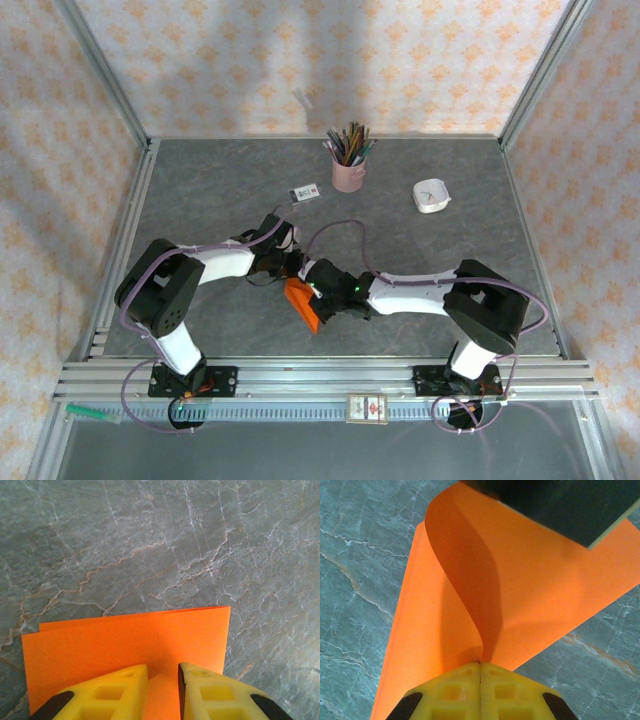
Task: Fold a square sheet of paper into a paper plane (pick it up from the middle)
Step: Perform the third fold on the triangle at the bottom-center of the table.
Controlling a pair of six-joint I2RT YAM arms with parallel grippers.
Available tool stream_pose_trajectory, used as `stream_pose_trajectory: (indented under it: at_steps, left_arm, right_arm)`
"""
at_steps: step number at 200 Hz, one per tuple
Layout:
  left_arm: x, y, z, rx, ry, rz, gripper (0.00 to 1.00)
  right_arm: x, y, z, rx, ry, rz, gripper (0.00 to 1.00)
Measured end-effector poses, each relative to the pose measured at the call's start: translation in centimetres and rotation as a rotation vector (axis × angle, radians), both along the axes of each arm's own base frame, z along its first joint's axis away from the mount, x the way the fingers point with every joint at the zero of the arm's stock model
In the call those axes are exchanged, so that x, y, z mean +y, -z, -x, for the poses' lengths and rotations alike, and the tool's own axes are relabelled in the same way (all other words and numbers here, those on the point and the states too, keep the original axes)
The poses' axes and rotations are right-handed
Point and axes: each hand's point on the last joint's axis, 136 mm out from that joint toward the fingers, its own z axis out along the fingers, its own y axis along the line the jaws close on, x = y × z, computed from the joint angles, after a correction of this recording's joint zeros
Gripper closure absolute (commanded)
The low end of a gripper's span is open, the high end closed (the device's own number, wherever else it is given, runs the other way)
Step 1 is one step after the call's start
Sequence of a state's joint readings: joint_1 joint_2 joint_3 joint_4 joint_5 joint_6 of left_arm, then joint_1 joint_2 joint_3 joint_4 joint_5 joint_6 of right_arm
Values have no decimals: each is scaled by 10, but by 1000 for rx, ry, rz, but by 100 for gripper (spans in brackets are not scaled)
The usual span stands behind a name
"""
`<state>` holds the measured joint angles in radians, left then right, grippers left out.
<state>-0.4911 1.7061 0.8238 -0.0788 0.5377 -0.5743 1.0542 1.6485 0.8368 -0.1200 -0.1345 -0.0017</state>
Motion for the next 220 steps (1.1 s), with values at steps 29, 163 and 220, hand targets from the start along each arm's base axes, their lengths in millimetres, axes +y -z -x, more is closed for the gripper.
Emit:
stream_pose_trajectory:
  at_steps: [29, 163, 220]
  left_arm:
    - [1, 0, 0, 0, -2, -3, 72]
    - [2, 1, -1, 0, -6, -7, 71]
    - [2, 0, -2, 0, -8, -6, 71]
  right_arm:
    - [1, 2, 2, 3, -5, 5, 95]
    - [1, 10, 5, 13, -14, 26, 96]
    - [1, 10, 4, 8, -21, 34, 98]
